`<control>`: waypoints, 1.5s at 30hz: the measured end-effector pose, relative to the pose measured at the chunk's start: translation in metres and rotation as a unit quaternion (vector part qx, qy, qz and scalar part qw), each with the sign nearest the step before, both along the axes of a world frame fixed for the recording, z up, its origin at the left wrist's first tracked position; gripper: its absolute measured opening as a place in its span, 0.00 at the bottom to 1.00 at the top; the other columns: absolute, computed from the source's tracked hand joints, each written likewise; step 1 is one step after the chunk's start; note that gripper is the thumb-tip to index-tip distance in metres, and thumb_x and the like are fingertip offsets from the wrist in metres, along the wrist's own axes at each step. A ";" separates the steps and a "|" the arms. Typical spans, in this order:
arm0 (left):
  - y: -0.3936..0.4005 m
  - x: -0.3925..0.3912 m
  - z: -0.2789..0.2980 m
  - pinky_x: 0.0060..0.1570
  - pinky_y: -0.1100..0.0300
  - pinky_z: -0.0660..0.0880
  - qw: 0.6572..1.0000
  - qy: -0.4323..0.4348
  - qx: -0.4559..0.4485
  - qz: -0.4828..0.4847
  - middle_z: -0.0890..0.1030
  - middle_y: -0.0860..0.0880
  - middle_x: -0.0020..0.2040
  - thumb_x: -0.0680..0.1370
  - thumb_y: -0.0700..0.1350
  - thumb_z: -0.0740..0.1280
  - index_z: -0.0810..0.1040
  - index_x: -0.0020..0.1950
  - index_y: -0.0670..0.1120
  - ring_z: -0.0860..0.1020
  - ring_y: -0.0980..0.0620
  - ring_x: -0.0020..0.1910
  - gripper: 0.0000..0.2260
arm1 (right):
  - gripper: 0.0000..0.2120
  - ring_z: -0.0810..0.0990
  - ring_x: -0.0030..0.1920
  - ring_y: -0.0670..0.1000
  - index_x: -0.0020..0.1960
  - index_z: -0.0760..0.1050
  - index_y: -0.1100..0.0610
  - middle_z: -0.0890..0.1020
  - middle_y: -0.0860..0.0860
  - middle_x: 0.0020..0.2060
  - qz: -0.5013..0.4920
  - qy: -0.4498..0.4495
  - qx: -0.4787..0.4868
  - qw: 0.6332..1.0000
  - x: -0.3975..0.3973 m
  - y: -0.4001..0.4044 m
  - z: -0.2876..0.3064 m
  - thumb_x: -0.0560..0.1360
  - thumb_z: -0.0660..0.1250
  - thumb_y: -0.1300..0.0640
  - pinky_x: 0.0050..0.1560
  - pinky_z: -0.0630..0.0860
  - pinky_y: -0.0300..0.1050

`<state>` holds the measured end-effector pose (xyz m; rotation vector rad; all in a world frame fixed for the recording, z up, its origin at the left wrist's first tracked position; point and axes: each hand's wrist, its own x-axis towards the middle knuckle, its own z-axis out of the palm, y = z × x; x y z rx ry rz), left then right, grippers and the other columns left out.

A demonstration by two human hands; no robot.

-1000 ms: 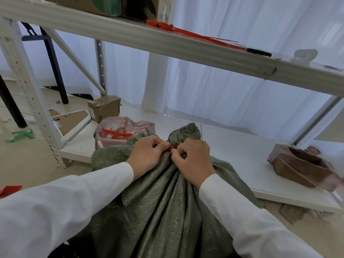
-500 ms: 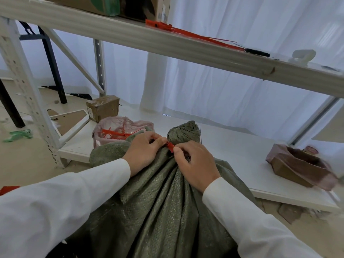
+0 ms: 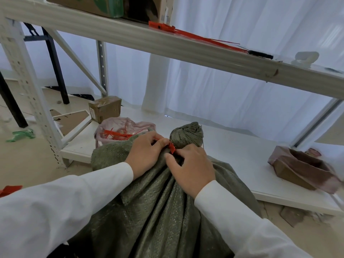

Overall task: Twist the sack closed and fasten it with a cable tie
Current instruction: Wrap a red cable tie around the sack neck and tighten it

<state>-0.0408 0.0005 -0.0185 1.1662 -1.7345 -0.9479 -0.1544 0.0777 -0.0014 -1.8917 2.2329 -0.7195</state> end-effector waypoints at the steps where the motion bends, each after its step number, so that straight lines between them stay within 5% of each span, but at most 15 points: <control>1: -0.001 0.000 0.000 0.45 0.59 0.69 1.000 0.004 0.008 0.003 0.79 0.52 0.38 0.76 0.45 0.67 0.76 0.38 0.50 0.77 0.53 0.42 0.07 | 0.14 0.71 0.55 0.51 0.47 0.80 0.51 0.77 0.49 0.48 0.005 -0.009 -0.011 1.000 -0.002 -0.001 -0.002 0.75 0.58 0.45 0.56 0.68 0.46; 9: 0.000 -0.001 0.002 0.45 0.59 0.69 0.999 0.013 0.037 -0.004 0.79 0.53 0.39 0.76 0.47 0.66 0.76 0.39 0.50 0.77 0.53 0.42 0.07 | 0.11 0.74 0.54 0.50 0.57 0.77 0.49 0.79 0.47 0.51 0.020 0.068 -0.051 0.996 -0.014 0.001 -0.004 0.78 0.59 0.53 0.51 0.69 0.43; 15: 0.003 0.002 -0.002 0.46 0.57 0.72 1.000 -0.002 -0.004 -0.016 0.82 0.51 0.40 0.75 0.47 0.68 0.78 0.39 0.48 0.78 0.52 0.43 0.06 | 0.08 0.78 0.46 0.52 0.48 0.80 0.50 0.81 0.48 0.44 0.000 0.096 -0.085 0.992 -0.014 -0.003 0.000 0.76 0.62 0.52 0.42 0.65 0.42; 20: -0.001 0.005 -0.004 0.45 0.57 0.72 0.999 -0.008 0.002 -0.032 0.80 0.54 0.38 0.75 0.47 0.67 0.76 0.37 0.51 0.78 0.54 0.40 0.07 | 0.18 0.73 0.39 0.51 0.37 0.76 0.53 0.76 0.47 0.36 -0.010 0.023 -0.040 0.999 -0.009 -0.002 0.010 0.76 0.55 0.46 0.40 0.65 0.44; 24: 0.002 0.003 -0.004 0.43 0.59 0.73 0.999 -0.014 -0.010 -0.037 0.81 0.53 0.38 0.76 0.46 0.66 0.76 0.37 0.52 0.78 0.54 0.41 0.07 | 0.19 0.75 0.42 0.48 0.37 0.77 0.47 0.76 0.42 0.34 -0.039 -0.008 -0.026 0.999 -0.010 -0.005 0.011 0.70 0.59 0.33 0.43 0.71 0.44; 29: 0.002 0.002 -0.004 0.39 0.67 0.69 0.998 -0.036 -0.017 -0.042 0.79 0.54 0.38 0.76 0.46 0.66 0.77 0.39 0.48 0.76 0.58 0.39 0.06 | 0.09 0.74 0.43 0.50 0.35 0.74 0.48 0.73 0.43 0.31 -0.038 -0.037 -0.035 0.998 -0.014 -0.009 0.004 0.71 0.65 0.46 0.40 0.63 0.42; 35: 0.005 -0.002 -0.004 0.39 0.72 0.67 0.999 -0.035 -0.006 -0.029 0.80 0.54 0.39 0.77 0.46 0.65 0.78 0.42 0.45 0.76 0.58 0.40 0.07 | 0.12 0.71 0.38 0.50 0.32 0.69 0.54 0.70 0.44 0.29 -0.002 -0.043 -0.057 0.997 -0.019 -0.008 0.001 0.72 0.65 0.53 0.37 0.59 0.40; 40: 0.002 -0.007 0.000 0.45 0.60 0.69 0.999 -0.038 0.000 -0.029 0.83 0.50 0.43 0.77 0.47 0.64 0.79 0.43 0.45 0.78 0.53 0.44 0.08 | 0.13 0.70 0.34 0.48 0.31 0.70 0.55 0.71 0.44 0.27 0.015 -0.059 -0.060 0.996 -0.027 -0.009 0.000 0.72 0.66 0.52 0.33 0.60 0.33; 45: -0.004 0.001 0.001 0.43 0.61 0.68 0.999 -0.020 0.003 -0.038 0.80 0.53 0.40 0.78 0.47 0.64 0.78 0.41 0.47 0.76 0.55 0.43 0.08 | 0.20 0.68 0.26 0.43 0.28 0.73 0.58 0.72 0.47 0.24 0.036 -0.172 -0.018 0.984 -0.048 -0.001 0.006 0.72 0.67 0.46 0.31 0.64 0.34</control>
